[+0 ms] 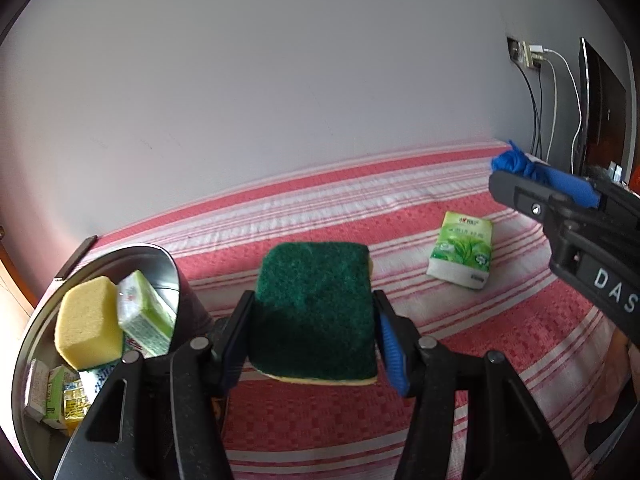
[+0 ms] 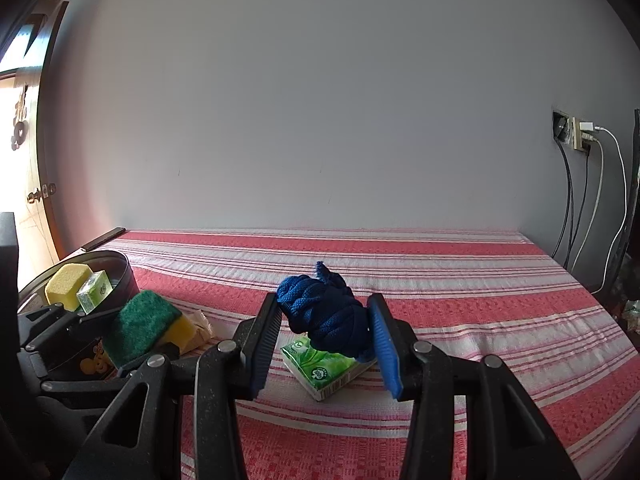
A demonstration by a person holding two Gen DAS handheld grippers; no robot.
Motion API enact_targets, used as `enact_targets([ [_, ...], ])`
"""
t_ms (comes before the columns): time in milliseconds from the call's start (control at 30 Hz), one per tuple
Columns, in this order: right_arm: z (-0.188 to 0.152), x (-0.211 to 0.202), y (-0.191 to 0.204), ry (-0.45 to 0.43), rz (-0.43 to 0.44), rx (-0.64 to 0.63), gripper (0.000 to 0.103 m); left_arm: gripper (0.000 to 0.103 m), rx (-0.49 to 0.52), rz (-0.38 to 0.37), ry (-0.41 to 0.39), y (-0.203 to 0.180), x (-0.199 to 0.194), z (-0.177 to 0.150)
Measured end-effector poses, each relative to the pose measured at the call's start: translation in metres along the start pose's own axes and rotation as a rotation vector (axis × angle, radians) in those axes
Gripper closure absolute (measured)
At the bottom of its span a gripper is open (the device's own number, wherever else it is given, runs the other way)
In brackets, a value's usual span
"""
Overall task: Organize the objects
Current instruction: 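Grasp the green scouring pad with the left tool while the right tool grasps the blue knitted cloth, then lift and carry the scouring pad and blue cloth over the silver tin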
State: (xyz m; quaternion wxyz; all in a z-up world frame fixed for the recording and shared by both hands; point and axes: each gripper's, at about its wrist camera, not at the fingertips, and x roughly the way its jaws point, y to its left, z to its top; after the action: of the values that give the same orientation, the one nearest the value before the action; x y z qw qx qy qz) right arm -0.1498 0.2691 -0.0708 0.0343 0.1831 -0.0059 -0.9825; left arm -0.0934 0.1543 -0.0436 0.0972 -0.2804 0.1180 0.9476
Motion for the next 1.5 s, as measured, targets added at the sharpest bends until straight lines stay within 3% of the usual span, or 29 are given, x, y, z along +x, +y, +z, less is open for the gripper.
enact_targets([
  [1500, 0.0, -0.018, 0.002, -0.1, -0.02, -0.03, 0.056, 0.046, -0.148, 0.076, -0.212, 0.025, -0.04, -0.008],
])
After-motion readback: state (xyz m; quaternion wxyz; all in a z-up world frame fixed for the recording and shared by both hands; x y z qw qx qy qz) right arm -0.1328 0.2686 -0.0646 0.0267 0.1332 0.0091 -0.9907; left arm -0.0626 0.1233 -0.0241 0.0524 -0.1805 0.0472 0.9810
